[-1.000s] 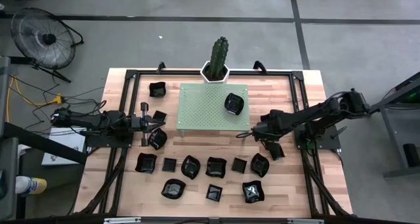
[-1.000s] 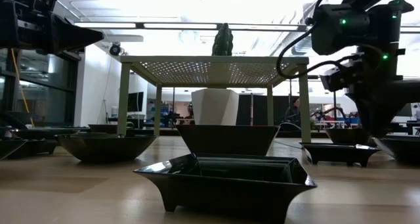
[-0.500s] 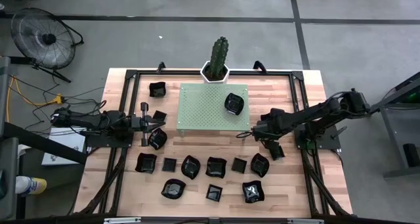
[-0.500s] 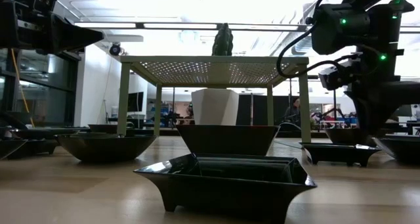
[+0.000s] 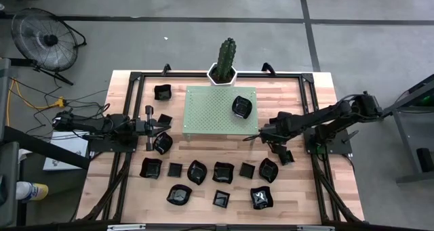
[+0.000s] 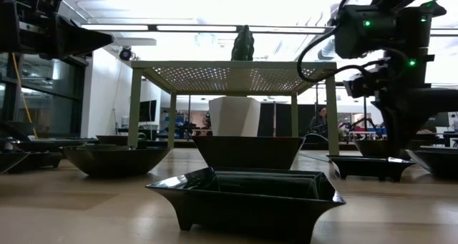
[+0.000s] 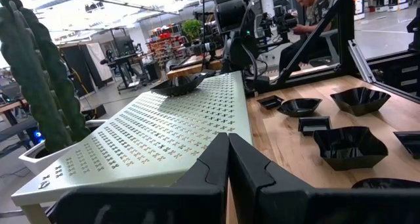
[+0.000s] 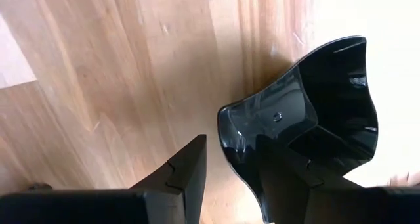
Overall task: Pick & Place Mini shaped plates
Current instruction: Put the distorted square plate on the shelf
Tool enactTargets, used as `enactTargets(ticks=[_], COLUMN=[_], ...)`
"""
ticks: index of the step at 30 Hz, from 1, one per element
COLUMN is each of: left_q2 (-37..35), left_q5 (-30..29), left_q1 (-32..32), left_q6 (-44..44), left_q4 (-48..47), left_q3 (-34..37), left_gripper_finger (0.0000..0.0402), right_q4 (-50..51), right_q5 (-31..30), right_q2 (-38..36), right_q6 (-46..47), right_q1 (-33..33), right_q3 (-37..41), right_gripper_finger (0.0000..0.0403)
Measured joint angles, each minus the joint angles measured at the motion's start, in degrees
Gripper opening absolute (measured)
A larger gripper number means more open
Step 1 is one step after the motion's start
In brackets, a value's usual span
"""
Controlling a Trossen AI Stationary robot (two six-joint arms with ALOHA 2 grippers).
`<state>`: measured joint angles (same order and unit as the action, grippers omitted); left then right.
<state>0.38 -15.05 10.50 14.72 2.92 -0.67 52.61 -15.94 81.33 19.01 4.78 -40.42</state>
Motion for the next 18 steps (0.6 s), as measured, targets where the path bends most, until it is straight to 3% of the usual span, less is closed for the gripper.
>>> enactTargets(ticks=[18], left_q2=[0.0], left_q5=[0.0], left_q1=[0.0], left_q6=[0.0], left_q4=[0.0], left_q3=[0.0], left_gripper_finger=[0.0], right_q4=[-2.6], right_q5=[2.5], right_q2=[3.1], right_q6=[-1.7], right_q1=[-1.7], right_q3=[0.1], right_gripper_finger=[0.0126])
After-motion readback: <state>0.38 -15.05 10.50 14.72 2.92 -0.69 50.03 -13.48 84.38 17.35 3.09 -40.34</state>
